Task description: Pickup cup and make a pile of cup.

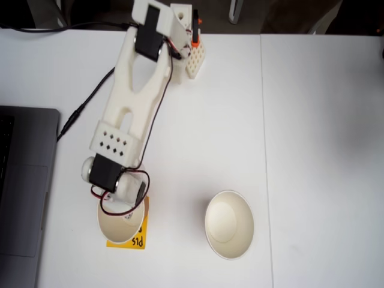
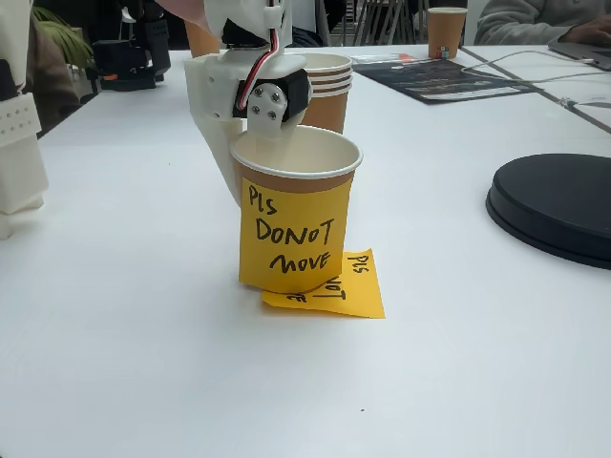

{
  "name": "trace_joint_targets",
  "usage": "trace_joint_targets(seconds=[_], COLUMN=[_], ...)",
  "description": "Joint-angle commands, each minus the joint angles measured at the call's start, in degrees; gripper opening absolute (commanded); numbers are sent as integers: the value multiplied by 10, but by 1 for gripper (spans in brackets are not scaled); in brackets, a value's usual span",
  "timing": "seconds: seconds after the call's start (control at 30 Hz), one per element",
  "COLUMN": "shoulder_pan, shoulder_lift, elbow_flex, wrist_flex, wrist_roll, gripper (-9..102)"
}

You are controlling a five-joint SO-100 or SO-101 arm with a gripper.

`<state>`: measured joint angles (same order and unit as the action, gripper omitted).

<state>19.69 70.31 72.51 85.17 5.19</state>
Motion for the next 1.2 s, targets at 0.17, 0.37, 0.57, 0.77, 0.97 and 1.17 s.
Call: trace_joint_targets(seconds=[0.17, 0.37, 0.57, 0.77, 0.97, 1.17], shoulder_pan=[-12, -60, -106, -150, -180, -204], shoulder_lift=[160, 217, 262, 290, 314, 341], elbow_flex=[-33, -33, -33, -40, -44, -44], wrist_flex=[-1, 4, 4, 5, 5, 6], wrist_roll=[-3, -3, -3, -3, -4, -4], gripper=[-7, -7, -7, -7, -7, -7])
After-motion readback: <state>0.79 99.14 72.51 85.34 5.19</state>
